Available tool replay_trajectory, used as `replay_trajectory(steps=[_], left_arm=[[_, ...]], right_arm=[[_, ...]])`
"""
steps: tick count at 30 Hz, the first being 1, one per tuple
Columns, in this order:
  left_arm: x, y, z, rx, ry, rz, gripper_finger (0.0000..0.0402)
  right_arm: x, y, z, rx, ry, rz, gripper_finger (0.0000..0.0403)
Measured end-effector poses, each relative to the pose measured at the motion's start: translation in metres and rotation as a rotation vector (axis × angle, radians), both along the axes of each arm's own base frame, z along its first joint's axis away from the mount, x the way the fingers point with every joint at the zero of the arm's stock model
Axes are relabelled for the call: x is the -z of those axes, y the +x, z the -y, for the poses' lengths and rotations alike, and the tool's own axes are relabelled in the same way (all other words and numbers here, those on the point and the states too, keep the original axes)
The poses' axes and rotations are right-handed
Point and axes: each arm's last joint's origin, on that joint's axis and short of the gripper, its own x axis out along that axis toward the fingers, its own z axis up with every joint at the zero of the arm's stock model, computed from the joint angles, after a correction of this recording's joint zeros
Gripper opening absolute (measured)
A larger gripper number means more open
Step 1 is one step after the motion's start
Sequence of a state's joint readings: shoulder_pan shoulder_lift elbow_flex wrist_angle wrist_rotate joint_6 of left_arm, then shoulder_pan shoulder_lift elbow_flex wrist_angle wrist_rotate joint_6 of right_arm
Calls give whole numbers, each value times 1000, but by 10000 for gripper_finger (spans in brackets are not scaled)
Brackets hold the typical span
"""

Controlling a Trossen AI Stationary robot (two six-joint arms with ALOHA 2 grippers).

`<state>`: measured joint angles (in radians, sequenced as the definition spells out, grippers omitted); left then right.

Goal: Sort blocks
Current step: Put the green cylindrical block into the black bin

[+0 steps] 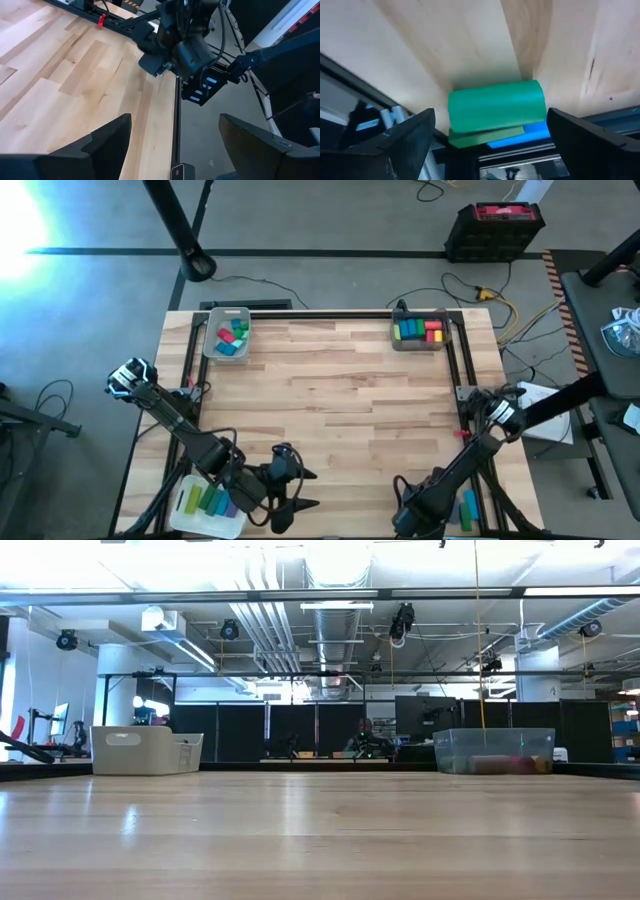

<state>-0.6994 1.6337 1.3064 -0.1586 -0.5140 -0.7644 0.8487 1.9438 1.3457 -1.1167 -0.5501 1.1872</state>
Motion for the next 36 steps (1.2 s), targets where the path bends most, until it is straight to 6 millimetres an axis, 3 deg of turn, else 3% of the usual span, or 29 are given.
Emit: replay_trajectory(steps=[15, 27, 31, 36], left_arm=[[0, 1, -1, -13, 0, 4, 286], [-5, 1, -3, -11, 105, 28, 286], [-19, -10, -11, 15, 234, -80, 286], [-44, -24, -25, -1, 381, -218, 286]], right_arm=[[28, 0, 2, -116, 29, -41, 366], [37, 0, 2, -146, 47, -77, 278], [22, 4, 7, -161, -6, -31, 278], [-39, 22, 32, -125, -123, 141, 278]])
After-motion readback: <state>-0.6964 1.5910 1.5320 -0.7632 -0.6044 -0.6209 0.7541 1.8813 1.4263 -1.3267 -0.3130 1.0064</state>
